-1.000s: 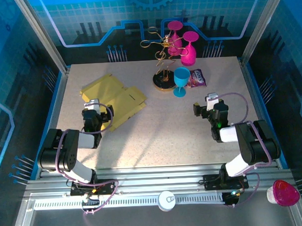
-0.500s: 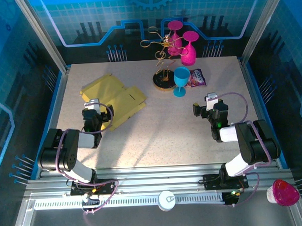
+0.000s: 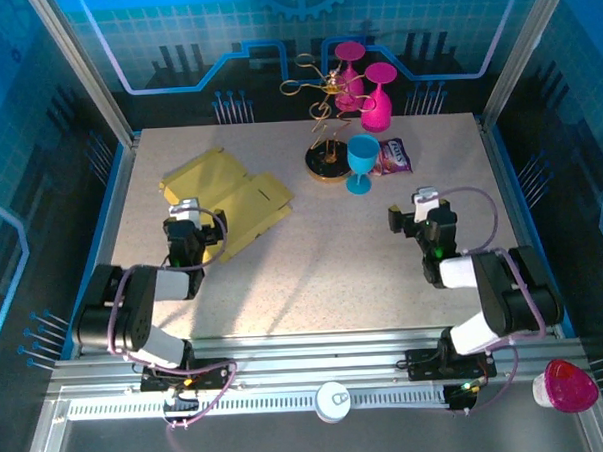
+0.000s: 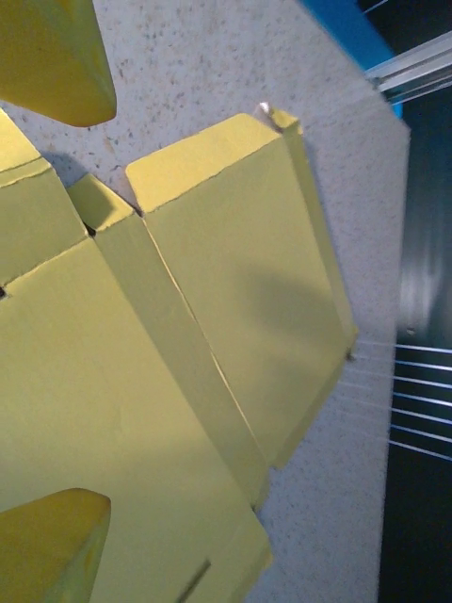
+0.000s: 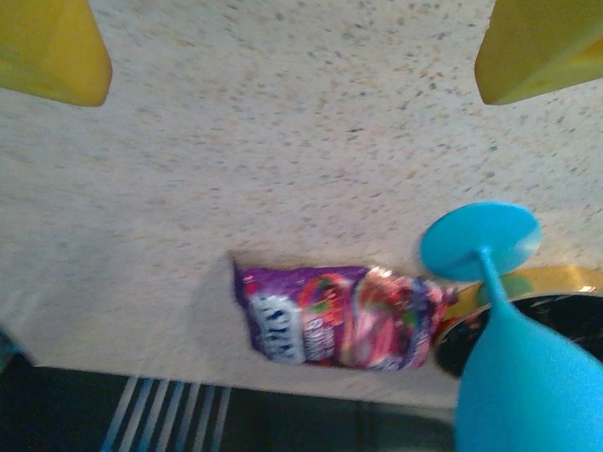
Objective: Fold the paper box
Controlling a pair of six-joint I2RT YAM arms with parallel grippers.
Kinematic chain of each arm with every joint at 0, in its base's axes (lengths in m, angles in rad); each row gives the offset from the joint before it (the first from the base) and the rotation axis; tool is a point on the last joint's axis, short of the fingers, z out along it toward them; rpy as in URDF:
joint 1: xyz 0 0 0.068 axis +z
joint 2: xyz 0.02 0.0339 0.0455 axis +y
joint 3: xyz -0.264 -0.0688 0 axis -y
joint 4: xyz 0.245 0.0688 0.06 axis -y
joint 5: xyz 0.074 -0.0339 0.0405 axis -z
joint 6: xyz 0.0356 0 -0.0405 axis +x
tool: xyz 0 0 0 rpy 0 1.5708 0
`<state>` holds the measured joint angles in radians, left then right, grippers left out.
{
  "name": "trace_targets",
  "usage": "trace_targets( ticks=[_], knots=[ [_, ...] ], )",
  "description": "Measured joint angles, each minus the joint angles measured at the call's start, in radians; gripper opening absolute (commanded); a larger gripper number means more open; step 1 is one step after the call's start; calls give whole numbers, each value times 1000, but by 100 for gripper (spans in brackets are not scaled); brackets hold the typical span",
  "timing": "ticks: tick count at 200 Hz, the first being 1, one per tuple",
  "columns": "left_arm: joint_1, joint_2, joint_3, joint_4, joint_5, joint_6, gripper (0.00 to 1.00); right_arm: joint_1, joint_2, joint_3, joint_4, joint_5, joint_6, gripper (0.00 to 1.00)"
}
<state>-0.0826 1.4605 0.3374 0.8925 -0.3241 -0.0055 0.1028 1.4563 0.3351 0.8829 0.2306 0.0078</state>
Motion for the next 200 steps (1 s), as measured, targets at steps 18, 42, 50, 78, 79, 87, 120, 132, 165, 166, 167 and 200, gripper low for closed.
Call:
trace_targets(
  ticks=[18, 42, 50, 78, 79, 87, 120, 132, 165, 166, 167, 200],
  knots=[
    [-109, -194, 9, -93, -101, 4, 99, 40, -186, -1, -90, 97, 6, 100],
    [-158, -402, 232, -487, -214, -191, 99, 63, -352, 247, -401, 173, 143, 100],
    [-149, -410, 404, -706, -234, -341, 99, 56, -352, 406, -548, 169, 226, 100],
    [-3, -423, 724, -1044, -51, -740, 82, -16, -340, 811, -843, 50, 557, 73],
    [2, -423, 727, -1049, -43, -747, 81, -17, -340, 816, -848, 45, 562, 72],
    [54, -413, 743, -1125, 25, -828, 72, -34, -342, 851, -905, -1, 641, 62],
    [113, -254, 705, -1434, 294, -1006, 58, 103, -250, 883, -1123, -144, 776, 50],
    [148, -214, 652, -1516, 372, -1017, 58, 186, -206, 883, -1193, -192, 782, 50],
    [275, -196, 625, -1629, 430, -938, 63, 344, -169, 834, -1261, -347, 782, 53],
    [278, -194, 627, -1631, 430, -932, 63, 345, -169, 833, -1261, -350, 782, 53],
    [280, -192, 629, -1632, 430, -928, 63, 346, -169, 831, -1261, -353, 782, 53],
    [330, -1, 761, -1627, 426, -765, 62, 349, -139, 813, -1265, -472, 769, 53]
  ],
)
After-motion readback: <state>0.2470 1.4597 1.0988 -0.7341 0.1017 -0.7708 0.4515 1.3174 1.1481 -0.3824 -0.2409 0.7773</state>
